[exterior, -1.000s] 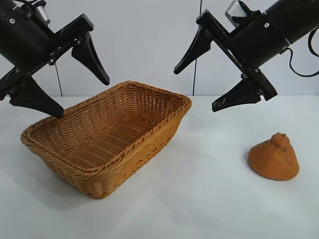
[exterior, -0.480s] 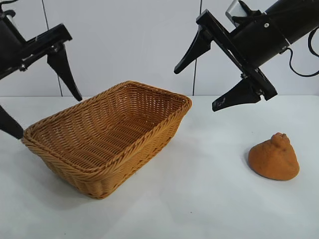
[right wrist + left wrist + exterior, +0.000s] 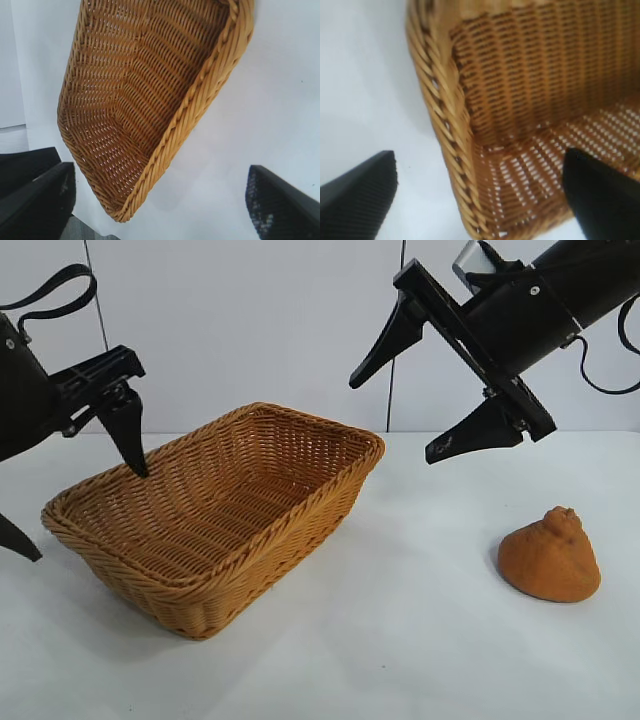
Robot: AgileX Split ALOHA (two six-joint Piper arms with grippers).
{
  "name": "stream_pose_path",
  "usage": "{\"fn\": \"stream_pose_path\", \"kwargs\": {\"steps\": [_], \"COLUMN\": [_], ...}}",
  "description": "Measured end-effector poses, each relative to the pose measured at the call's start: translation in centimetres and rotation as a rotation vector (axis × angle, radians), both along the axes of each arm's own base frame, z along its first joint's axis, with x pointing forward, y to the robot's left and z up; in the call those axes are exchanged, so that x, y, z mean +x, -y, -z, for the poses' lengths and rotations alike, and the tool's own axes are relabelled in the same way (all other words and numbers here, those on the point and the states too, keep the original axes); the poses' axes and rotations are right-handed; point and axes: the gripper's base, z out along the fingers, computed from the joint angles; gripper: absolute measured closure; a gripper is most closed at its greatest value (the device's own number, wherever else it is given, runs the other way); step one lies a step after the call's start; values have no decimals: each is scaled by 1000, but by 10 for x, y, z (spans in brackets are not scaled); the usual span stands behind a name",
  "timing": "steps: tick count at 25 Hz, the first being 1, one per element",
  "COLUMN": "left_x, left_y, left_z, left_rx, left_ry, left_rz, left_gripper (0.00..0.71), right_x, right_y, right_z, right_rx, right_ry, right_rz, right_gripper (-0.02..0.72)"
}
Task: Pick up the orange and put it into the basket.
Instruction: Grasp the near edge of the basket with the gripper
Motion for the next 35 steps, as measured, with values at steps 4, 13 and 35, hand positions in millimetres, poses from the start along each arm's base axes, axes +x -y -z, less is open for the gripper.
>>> {"fn": "stream_pose_path", "kwargs": {"steps": [4,13,35], "left_x": [2,1,19], "left_y": [-5,-5,5], "left_z": [0,9,80], "left_rx": [41,45,52], "left_ry": [17,3,-105], "left_rz": [-38,-54,-55], "left_gripper": [74,74,592], "right_x": [0,0,0], "right_y": [0,0,0], "right_z": [0,0,0], "right_rx": [1,1,2], "right_ry": [-2,-4,-7], "right_rz": [3,5,8], "right_gripper": [72,72,72]}}
